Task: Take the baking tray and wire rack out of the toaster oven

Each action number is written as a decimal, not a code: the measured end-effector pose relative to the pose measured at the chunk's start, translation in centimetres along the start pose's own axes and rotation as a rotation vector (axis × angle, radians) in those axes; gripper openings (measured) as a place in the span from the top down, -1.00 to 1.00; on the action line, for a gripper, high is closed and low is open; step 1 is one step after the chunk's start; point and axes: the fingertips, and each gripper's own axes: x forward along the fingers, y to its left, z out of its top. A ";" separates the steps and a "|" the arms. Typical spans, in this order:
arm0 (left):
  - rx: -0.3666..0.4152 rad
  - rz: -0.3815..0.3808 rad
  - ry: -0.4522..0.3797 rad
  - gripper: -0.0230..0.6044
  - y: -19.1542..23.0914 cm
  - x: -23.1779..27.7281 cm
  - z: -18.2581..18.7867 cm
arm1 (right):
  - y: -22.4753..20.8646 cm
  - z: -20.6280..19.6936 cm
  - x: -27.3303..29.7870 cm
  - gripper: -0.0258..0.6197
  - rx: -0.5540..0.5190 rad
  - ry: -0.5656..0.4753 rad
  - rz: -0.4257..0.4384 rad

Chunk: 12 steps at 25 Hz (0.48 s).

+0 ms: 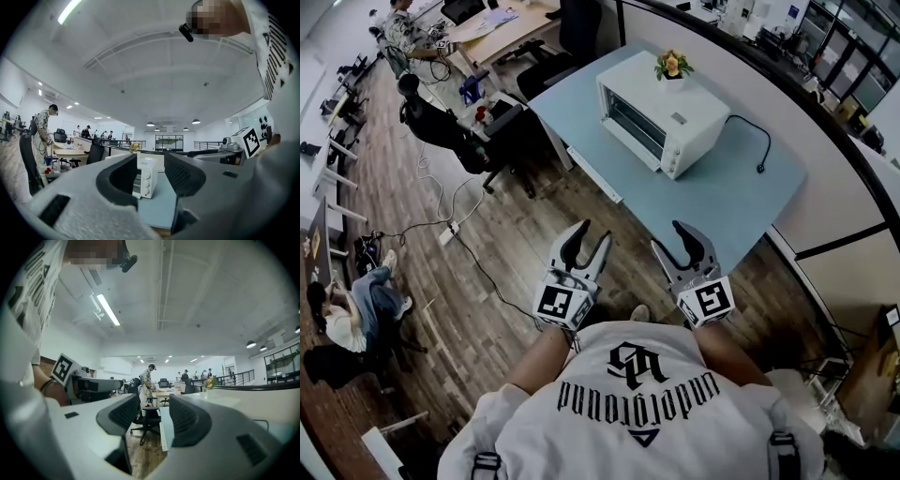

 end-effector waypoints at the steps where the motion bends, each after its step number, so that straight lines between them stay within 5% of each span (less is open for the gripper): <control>1: -0.001 0.005 0.000 0.33 0.2 0.3 -0.1 | -0.2 -0.1 0.3 0.24 0.004 0.002 0.003; 12: -0.007 -0.057 -0.017 0.33 2.5 4.9 -0.5 | -3.1 -0.6 3.6 0.24 -0.004 0.016 -0.041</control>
